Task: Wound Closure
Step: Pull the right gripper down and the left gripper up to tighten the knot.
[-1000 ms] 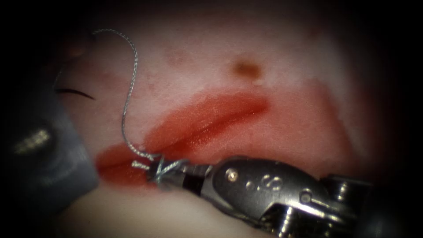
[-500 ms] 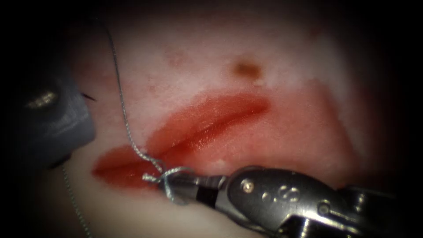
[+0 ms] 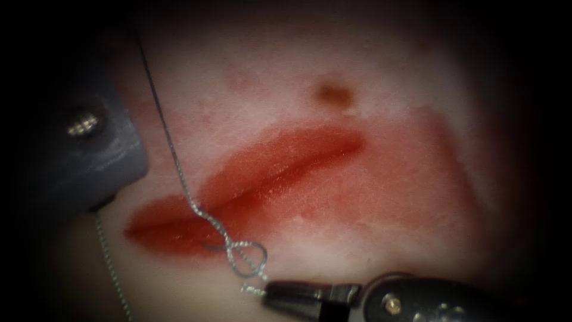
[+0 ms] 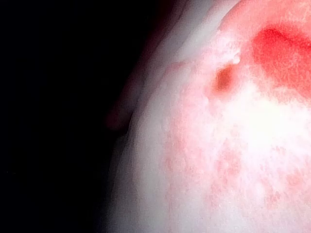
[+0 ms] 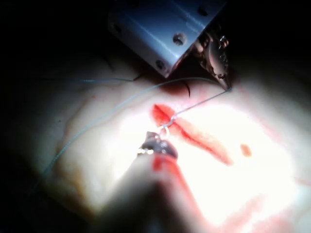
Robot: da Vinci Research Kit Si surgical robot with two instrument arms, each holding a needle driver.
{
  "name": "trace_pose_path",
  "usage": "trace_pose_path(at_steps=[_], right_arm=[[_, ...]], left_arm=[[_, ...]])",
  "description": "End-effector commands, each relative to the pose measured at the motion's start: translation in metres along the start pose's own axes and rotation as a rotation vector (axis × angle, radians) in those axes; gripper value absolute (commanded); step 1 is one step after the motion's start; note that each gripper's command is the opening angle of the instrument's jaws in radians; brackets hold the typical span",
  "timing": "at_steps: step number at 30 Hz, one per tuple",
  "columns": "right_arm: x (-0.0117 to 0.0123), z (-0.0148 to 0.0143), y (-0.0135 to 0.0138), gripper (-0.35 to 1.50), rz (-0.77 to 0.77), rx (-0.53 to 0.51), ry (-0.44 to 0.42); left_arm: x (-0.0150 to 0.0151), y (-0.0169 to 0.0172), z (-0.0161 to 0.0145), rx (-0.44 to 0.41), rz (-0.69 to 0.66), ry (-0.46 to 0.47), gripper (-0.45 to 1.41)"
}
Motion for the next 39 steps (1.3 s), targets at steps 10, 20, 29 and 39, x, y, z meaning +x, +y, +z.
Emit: trace_pose_path(at_steps=[10,20,29,39], right_arm=[[-0.0006,-0.0004,-0.0014,-0.35,0.085,0.066,-0.1],[-0.0022,-0.0018,-0.0023,-0.35,0.145,0.105,-0.185],[-0.0042,-0.0033,-0.0045,-0.35,0.193,0.146,-0.249],[-0.0053,-0.0046,-0.005,-0.35,0.204,0.131,-0.248]], left_arm=[[-0.0014,0.0019,0.0007,-0.045,-0.071,-0.01,-0.45],[-0.0013,0.0024,0.0016,-0.062,-0.093,0.004,-0.45],[-0.0009,0.0035,0.0021,-0.068,-0.123,0.016,-0.45],[-0.0006,0.0043,0.0023,-0.107,-0.143,0.036,-0.45]])
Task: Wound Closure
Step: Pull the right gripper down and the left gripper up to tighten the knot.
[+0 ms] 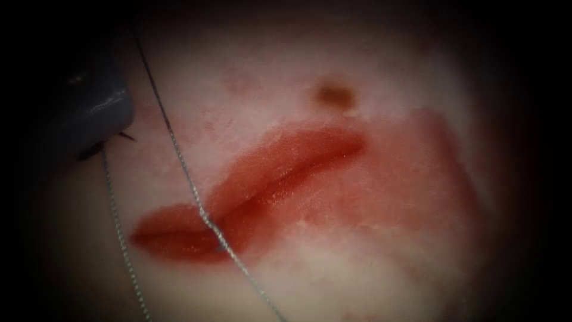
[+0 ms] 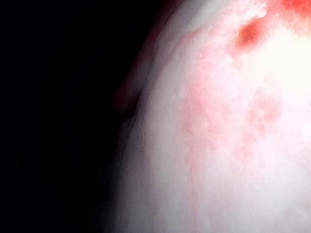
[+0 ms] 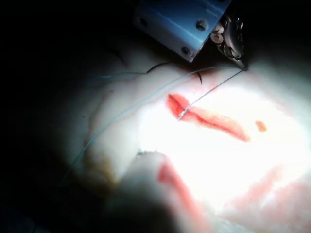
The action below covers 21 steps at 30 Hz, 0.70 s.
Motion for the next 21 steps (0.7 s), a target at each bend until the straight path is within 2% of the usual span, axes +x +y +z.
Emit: trace_pose_path(at_steps=[1,5,21], right_arm=[[0.0012,0.0006,-0.0001,-0.35,-0.004,0.0,0.006],[0.001,0.0007,-0.0003,-0.35,-0.006,0.003,0.004],[0.0011,0.0009,-0.0004,-0.35,0.001,0.005,-0.002]], left_arm=[[-0.0011,0.0009,-0.0002,-0.009,-0.003,-0.003,-0.45],[-0.0009,0.0016,0.0001,-0.077,-0.031,0.003,-0.45],[0.0,0.0035,0.0007,-0.111,-0.106,0.057,-0.45]])
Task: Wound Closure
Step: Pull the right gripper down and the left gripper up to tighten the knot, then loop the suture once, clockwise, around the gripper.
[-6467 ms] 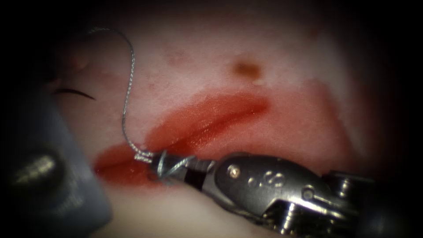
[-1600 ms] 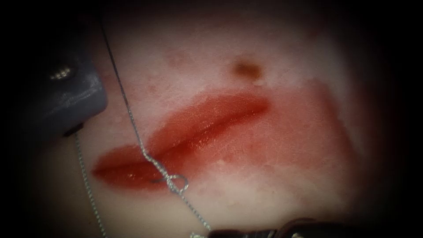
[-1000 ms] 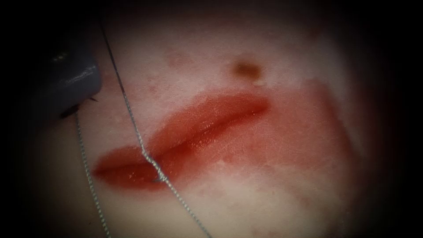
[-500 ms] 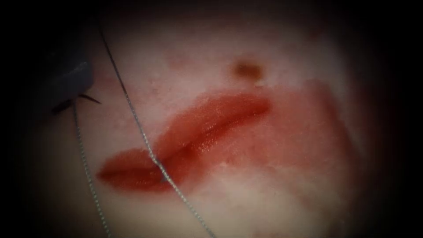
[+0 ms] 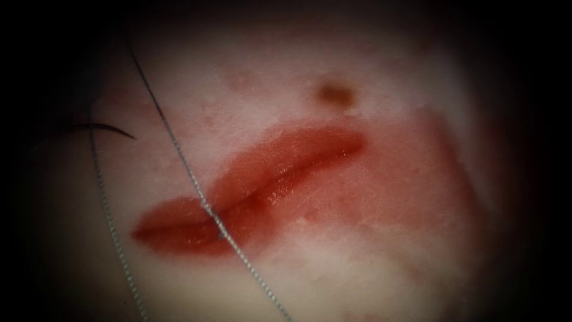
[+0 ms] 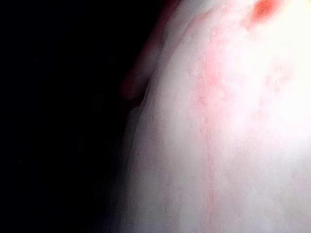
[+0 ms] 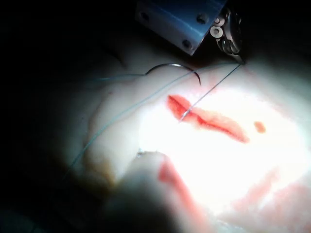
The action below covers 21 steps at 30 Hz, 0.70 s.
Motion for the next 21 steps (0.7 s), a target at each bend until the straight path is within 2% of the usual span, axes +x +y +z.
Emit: trace_pose_path(at_steps=[1,7,8,9,10,11,12,16,18,20,21], right_arm=[[0.0012,0.0007,-0.0001,-0.35,-0.003,0.003,0.002],[0.0014,0.0008,-0.0003,-0.35,0.001,-0.002,0.013],[0.0019,0.0007,0.0,0.34,-0.045,-0.02,0.051],[0.0022,0.0006,0.0002,0.76,-0.064,-0.028,0.077],[0.0022,0.0006,0.0002,0.76,-0.064,-0.028,0.077],[0.0027,0.0005,0.0004,1.04,-0.079,-0.033,0.115],[0.0035,0.0,0.0007,1.2,-0.103,-0.037,0.167],[0.0052,-0.001,0.0008,1.21,-0.145,-0.059,0.224],[0.0063,-0.0016,0.0008,1.1,-0.175,-0.077,0.234],[0.0077,-0.0022,0.0009,1.04,-0.171,-0.122,0.253],[0.0091,-0.0028,0.001,1.01,-0.172,-0.144,0.288]], left_arm=[[-0.0012,0.0008,-0.0002,-0.003,-0.005,-0.003,-0.45],[-0.0012,0.0005,-0.0002,-0.002,-0.011,0.005,-0.45],[-0.0012,0.0005,-0.0002,0.002,-0.011,0.004,-0.45],[-0.0012,0.0005,-0.0003,0.01,-0.012,0.001,-0.45],[-0.0012,0.0005,-0.0003,0.01,-0.012,0.001,-0.45],[-0.0011,0.0005,-0.0004,0.024,-0.02,0.002,-0.45],[-0.0011,0.0006,-0.0009,0.056,-0.028,0.01,-0.45],[-0.0011,0.0008,-0.0019,0.088,-0.036,0.007,-0.45],[-0.001,0.001,-0.0029,0.115,-0.045,-0.007,-0.45],[-0.0009,0.0009,-0.004,0.163,-0.059,-0.013,-0.45],[-0.0007,0.0007,-0.0051,0.214,-0.069,-0.01,-0.45]])
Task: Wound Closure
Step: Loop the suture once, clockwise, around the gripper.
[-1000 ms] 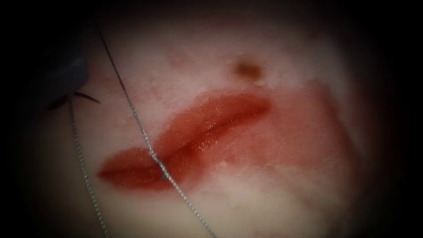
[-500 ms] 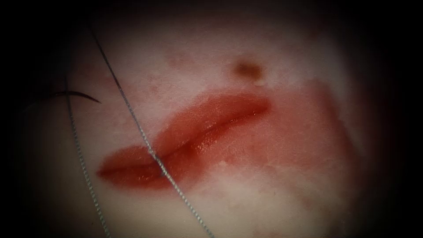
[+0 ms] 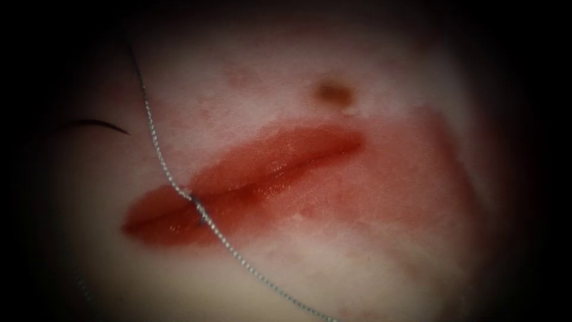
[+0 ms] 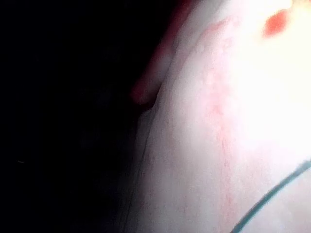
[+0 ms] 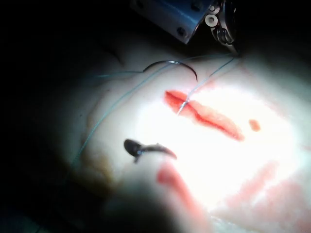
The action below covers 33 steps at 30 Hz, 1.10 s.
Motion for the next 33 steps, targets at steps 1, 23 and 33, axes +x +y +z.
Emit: trace_pose_path(at_steps=[1,23,33], right_arm=[[0.0019,0.0008,0.0002,1.01,-0.009,-0.004,0.017],[0.0074,0.0066,0.0026,-0.35,0.1,-0.167,0.248],[0.0074,0.0109,0.002,-0.35,0.068,-0.045,0.269]], left_arm=[[-0.0012,0.0006,-0.0003,-0.001,-0.002,-0.007,-0.45],[0.0013,-0.0045,-0.0085,0.471,-0.095,0.005,-0.45],[0.0016,-0.0053,-0.0086,0.596,-0.112,0.028,-0.45]])
